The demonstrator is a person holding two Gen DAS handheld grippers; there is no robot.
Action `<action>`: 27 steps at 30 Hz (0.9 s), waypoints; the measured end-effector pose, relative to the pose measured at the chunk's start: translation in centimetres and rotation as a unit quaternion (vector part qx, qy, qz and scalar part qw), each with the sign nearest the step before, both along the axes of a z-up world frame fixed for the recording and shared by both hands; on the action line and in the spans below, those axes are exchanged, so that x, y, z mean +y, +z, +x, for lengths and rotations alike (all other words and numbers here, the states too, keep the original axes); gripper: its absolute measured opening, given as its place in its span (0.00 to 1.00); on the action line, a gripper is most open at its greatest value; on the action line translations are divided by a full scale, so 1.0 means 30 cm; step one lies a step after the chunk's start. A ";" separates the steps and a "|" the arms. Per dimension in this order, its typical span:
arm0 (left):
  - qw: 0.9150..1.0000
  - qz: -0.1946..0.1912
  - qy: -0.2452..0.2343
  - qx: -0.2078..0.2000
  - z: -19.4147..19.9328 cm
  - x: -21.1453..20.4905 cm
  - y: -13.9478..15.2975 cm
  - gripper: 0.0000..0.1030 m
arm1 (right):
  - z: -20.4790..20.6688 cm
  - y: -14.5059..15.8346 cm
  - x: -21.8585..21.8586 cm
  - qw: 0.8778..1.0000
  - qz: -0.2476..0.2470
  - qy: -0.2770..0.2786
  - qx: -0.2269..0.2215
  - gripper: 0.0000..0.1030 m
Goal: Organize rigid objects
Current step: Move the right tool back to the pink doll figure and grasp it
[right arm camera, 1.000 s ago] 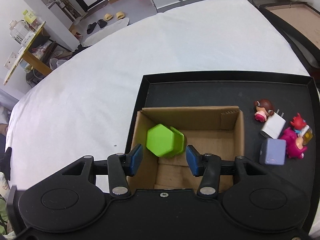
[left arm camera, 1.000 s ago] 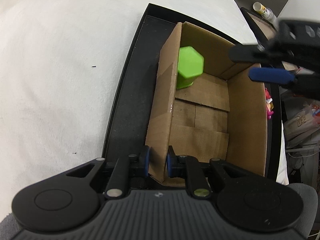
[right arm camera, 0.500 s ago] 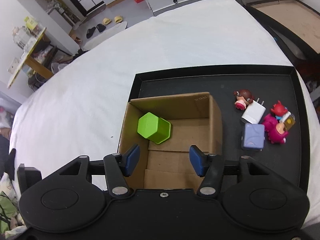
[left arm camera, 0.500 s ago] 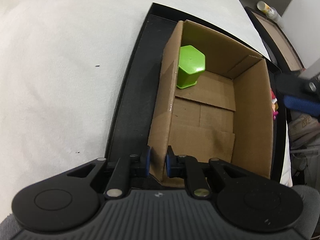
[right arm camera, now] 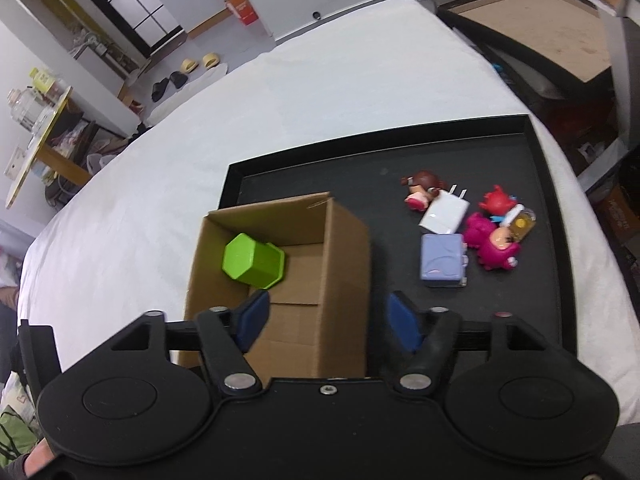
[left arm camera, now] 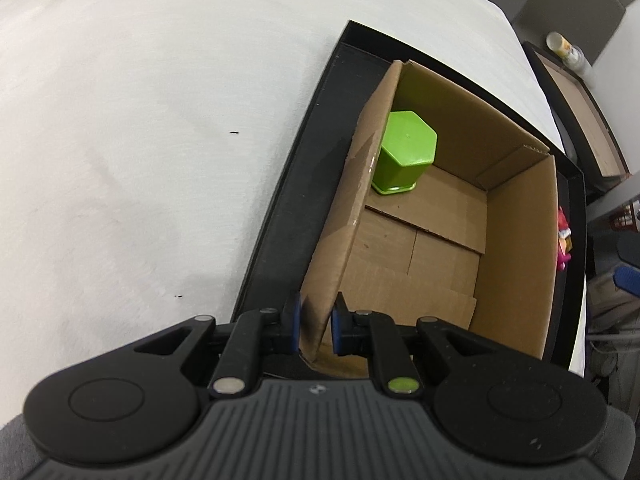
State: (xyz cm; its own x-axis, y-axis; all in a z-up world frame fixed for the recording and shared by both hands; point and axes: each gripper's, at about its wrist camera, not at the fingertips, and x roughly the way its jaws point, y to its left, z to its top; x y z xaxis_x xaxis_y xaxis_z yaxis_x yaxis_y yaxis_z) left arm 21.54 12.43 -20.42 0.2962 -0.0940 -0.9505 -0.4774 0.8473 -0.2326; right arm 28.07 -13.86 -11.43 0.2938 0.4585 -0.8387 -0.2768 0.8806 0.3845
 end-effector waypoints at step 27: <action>0.999 0.031 0.040 0.012 0.002 -0.022 -0.003 0.13 | 0.050 -0.073 -0.312 0.997 0.012 -0.078 0.010 0.75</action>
